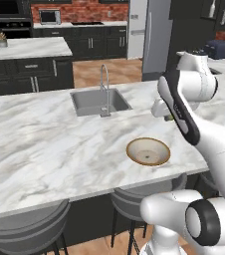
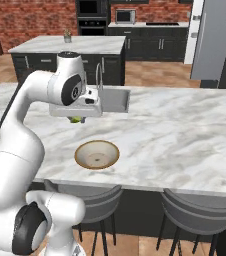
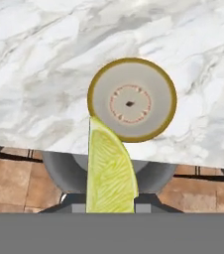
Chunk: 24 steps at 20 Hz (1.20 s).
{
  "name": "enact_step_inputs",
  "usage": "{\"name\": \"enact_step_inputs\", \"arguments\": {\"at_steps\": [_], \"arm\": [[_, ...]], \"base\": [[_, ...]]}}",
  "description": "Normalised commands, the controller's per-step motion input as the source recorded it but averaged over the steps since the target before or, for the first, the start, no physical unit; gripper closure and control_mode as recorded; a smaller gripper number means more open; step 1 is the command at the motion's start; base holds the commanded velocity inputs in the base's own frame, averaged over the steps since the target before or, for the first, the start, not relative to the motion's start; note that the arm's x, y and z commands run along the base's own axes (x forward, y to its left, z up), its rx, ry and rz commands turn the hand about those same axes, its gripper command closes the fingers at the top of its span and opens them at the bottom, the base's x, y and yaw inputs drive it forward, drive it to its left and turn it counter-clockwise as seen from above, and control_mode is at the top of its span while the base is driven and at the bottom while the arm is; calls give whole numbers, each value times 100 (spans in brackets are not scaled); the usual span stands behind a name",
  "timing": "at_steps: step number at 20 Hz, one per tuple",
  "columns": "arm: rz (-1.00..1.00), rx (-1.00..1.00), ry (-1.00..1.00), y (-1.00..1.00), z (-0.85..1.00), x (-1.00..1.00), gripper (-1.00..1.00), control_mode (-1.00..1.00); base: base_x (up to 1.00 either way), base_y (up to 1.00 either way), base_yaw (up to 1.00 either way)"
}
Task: There is a bowl on the dining counter. Grab a lemon wedge from the fridge and place it in the bowl. Then get the liquor bottle and glass cup from the cabinet and place them next to the bowl.
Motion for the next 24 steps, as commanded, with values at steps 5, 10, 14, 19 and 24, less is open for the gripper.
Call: {"name": "enact_step_inputs", "arguments": {"at_steps": [5, 10, 14, 19, 24], "arm": [[5, 0, 12, -9, -92, 72, 100, -100], [4, 0, 11, 0, -97, 61, 100, -100], [3, 0, 11, 0, -85, 49, 100, -100], [1, 0, 5, 0, -65, 24, 100, -100], [0, 0, 0, 0, -51, 3, 100, -100]], "base": [[0, 0, 0], [0, 0, 0], [0, 0, 0], [0, 0, 0], [0, 0, 0]]}}
